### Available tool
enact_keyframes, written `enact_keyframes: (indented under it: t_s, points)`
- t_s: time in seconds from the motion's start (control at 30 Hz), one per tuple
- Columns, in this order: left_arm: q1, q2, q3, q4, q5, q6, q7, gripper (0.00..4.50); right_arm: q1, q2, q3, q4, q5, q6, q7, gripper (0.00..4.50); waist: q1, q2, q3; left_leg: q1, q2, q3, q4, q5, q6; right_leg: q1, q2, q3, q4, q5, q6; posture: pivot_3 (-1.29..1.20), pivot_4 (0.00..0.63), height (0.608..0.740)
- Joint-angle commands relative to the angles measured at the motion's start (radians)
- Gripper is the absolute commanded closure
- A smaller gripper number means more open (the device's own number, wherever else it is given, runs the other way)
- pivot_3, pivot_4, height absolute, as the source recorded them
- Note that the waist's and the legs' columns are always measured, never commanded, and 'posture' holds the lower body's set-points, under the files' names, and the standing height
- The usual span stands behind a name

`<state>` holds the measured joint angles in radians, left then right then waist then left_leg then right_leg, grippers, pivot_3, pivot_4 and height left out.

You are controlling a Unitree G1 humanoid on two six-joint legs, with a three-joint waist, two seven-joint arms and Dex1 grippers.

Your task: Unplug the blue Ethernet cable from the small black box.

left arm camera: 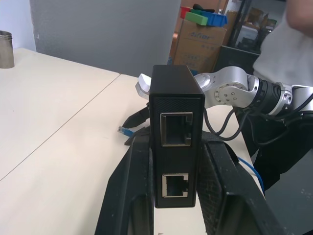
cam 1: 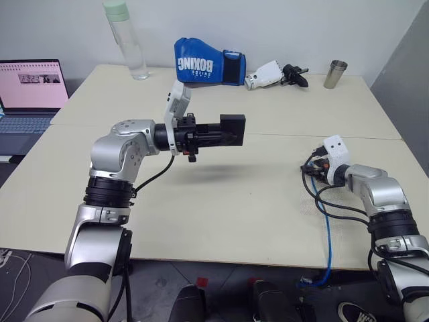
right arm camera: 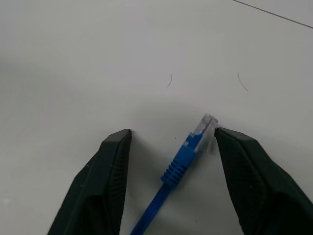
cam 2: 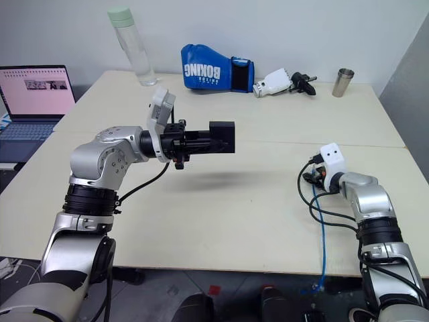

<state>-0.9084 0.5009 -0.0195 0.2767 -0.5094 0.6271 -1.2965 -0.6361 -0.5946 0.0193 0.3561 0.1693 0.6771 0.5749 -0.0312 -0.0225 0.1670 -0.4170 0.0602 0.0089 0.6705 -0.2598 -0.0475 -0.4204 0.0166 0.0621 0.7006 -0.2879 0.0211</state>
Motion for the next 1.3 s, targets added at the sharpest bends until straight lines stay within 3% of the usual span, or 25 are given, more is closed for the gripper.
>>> enact_keyframes:
  t_s: [0.03, 0.13, 0.17, 0.4, 0.57, 0.67, 0.77, 1.03, 1.3]
  points:
    - [-0.007, -0.003, 0.011, -0.034, -0.019, -0.005, 0.002, 3.7, 0.0, -0.049, -0.041, -0.086, 0.012, 0.022, 0.029, 0.71, 0.0, 0.0, 0.0, 0.0, 0.0, 0.0, 0.0, 0.0, 0.0, 0.0, 0.0, 0.0, 0.0, 0.0, 0.0, 0.0, 0.15, 0.74]
    - [-0.008, -0.006, 0.009, -0.029, -0.016, -0.009, 0.002, 3.7, 0.003, -0.074, -0.058, -0.144, 0.034, 0.061, 0.047, 0.05, 0.0, 0.0, 0.0, 0.0, 0.0, 0.0, 0.0, 0.0, 0.0, 0.0, 0.0, 0.0, 0.0, 0.0, 0.0, 0.0, 0.15, 0.74]
    - [-0.008, -0.007, 0.008, -0.027, -0.015, -0.011, 0.002, 3.7, 0.004, -0.081, -0.068, -0.172, 0.049, 0.085, 0.056, 0.02, 0.0, 0.0, 0.0, 0.0, 0.0, 0.0, 0.0, 0.0, 0.0, 0.0, 0.0, 0.0, 0.0, 0.0, 0.0, 0.0, 0.15, 0.74]
    - [-0.013, 0.004, 0.013, -0.006, -0.004, -0.027, -0.006, 3.7, 0.018, -0.176, -0.168, -0.389, 0.193, 0.174, 0.187, 0.02, 0.002, 0.0, 0.0, 0.0, 0.0, 0.0, 0.0, 0.0, 0.0, 0.0, 0.0, 0.0, 0.0, 0.0, 0.0, 0.0, 0.15, 0.74]
    - [-0.025, 0.03, 0.022, 0.045, 0.019, -0.059, -0.005, 3.7, 0.075, -0.272, -0.277, -0.603, 0.468, 0.295, 0.407, 0.02, 0.002, 0.0, 0.0, 0.0, 0.0, -0.002, 0.0, 0.0, 0.0, 0.001, 0.0, -0.001, -0.002, 0.0, 0.0, 0.0, 0.15, 0.74]
    - [-0.03, 0.048, 0.038, 0.075, 0.029, -0.073, 0.013, 3.7, 0.022, -0.268, -0.335, -0.705, 0.653, 0.433, 0.391, 0.02, 0.0, 0.0, 0.0, 0.0, 0.0, -0.003, -0.001, 0.0, 0.0, 0.001, 0.0, -0.002, -0.001, 0.0, 0.0, 0.0, 0.15, 0.74]
    - [-0.035, 0.055, 0.062, 0.127, 0.058, -0.111, 0.078, 3.7, -0.025, -0.213, -0.341, -0.777, 0.733, 0.468, 0.304, 0.02, -0.002, 0.0, 0.0, 0.001, 0.0, -0.003, 0.0, 0.0, 0.0, 0.001, 0.0, -0.001, 0.0, 0.0, 0.0, 0.0, 0.15, 0.74]
    - [0.03, 0.033, 0.144, 0.214, 0.155, -0.219, 0.394, 3.7, 0.059, -0.073, -0.199, -0.893, 0.641, 0.319, 0.152, 0.02, 0.002, -0.001, 0.0, -0.001, 0.0, -0.004, 0.0, 0.0, 0.0, 0.001, 0.0, -0.002, -0.002, 0.0, 0.0, 0.0, 0.15, 0.74]
    - [0.149, -0.063, 0.187, 0.318, 0.261, -0.397, 0.72, 3.7, 0.112, -0.028, -0.078, -0.873, 0.554, 0.182, 0.162, 0.02, 0.006, -0.001, 0.0, -0.002, 0.0, -0.005, 0.002, 0.0, 0.0, 0.001, -0.001, -0.004, -0.001, 0.0, 0.0, 0.0, 0.15, 0.74]
